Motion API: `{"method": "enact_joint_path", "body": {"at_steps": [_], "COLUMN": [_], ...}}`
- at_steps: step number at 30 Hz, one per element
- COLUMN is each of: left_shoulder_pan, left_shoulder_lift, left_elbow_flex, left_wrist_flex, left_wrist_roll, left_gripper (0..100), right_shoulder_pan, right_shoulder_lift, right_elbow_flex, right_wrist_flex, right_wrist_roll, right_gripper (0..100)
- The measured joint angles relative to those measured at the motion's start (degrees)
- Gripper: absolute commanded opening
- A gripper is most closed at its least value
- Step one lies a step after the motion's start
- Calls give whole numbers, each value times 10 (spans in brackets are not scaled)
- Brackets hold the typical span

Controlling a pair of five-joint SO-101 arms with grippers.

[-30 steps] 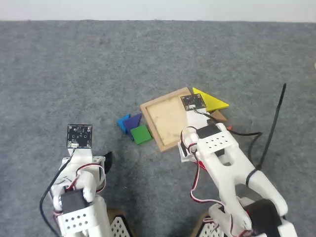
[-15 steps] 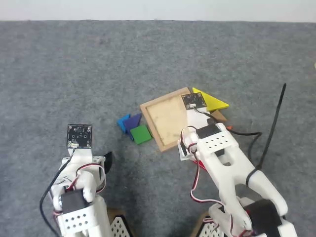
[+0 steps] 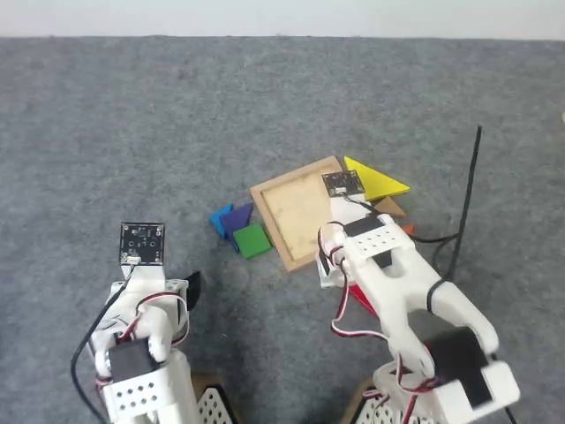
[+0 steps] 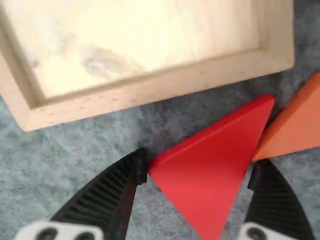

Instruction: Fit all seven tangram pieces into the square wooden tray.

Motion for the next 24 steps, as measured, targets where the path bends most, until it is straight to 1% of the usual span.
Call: {"method": "enact_joint_path", "body": {"at_steps": [6,9,14,24], "left_shoulder_pan": [0,0,0,0], "left_shoulder_lift": [0,0,0,0], "left_elbow_flex": [0,0,0,0], "left_wrist_flex": [0,0,0,0], "left_wrist_roll": [0,0,0,0], "left_gripper": [298,298,298,298], "right_shoulder_pan": [-2,-2,-2,4], "right_shoulder_lift": [3,5,19,25], "right_elbow_flex": [0,0,-10,-15], "right_wrist_flex": [0,-1,-1,-1], "right_wrist_roll": [0,-18,-34,-35], "right_gripper": [314,313,222,217]}}
